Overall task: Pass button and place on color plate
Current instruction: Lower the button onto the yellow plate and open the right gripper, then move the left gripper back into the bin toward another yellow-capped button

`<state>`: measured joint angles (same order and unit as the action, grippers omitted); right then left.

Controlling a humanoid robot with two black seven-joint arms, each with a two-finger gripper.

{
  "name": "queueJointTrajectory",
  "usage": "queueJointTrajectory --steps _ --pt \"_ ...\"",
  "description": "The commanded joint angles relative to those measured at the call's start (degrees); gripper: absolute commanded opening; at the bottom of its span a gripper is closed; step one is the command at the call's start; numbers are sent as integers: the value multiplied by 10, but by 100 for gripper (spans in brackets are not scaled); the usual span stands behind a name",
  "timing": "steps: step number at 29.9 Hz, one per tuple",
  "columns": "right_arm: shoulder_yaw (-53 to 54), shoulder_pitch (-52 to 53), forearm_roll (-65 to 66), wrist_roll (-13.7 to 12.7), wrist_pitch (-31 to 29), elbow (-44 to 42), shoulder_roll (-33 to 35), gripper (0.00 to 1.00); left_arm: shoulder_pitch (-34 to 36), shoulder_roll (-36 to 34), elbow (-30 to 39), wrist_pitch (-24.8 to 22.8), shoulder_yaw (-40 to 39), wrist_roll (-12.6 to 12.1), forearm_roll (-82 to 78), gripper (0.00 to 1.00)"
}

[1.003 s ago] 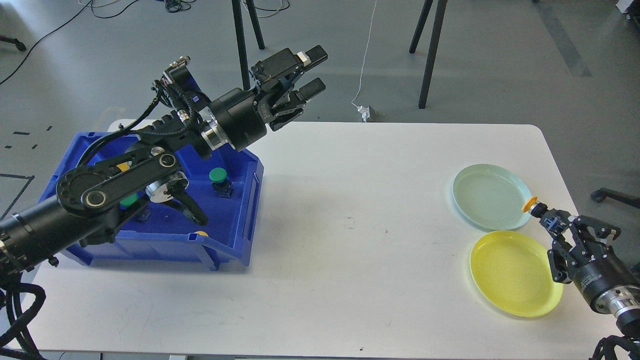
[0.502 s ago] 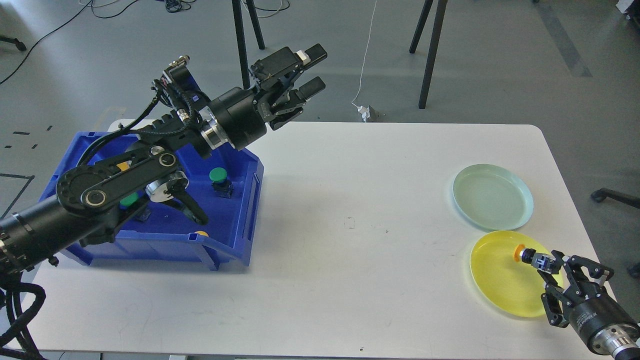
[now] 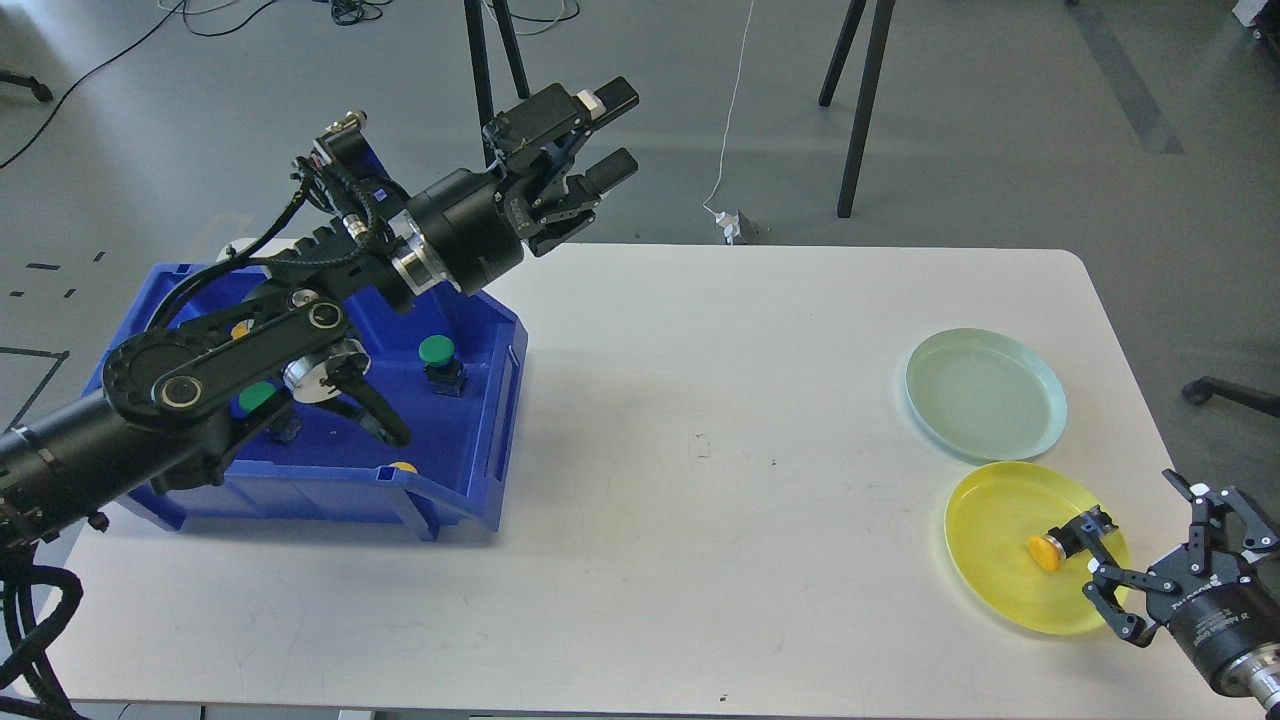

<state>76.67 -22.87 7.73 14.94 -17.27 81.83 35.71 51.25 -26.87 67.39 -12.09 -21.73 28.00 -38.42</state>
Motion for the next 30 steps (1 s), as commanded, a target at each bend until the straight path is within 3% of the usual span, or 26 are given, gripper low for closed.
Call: queueJointTrajectory --steps 1,12,17,23,30 --pt "45 23 -2 -2 -50 0 0 96 2 -48 15 -1 -1 0 3 86" --pt "52 218 -3 -3 -64 -4 -9 96 10 -273 34 -26 54 0 -21 87" --pt "45 242 -3 -9 -63 -6 -19 96 16 -369 54 -134 70 0 -269 87" --pt "36 237 -2 -18 -64 -8 -35 96 20 -366 10 -152 116 0 -458 87" --pt "36 232 -2 -18 -65 -9 -35 96 26 -248 -144 -153 161 0 -524 87"
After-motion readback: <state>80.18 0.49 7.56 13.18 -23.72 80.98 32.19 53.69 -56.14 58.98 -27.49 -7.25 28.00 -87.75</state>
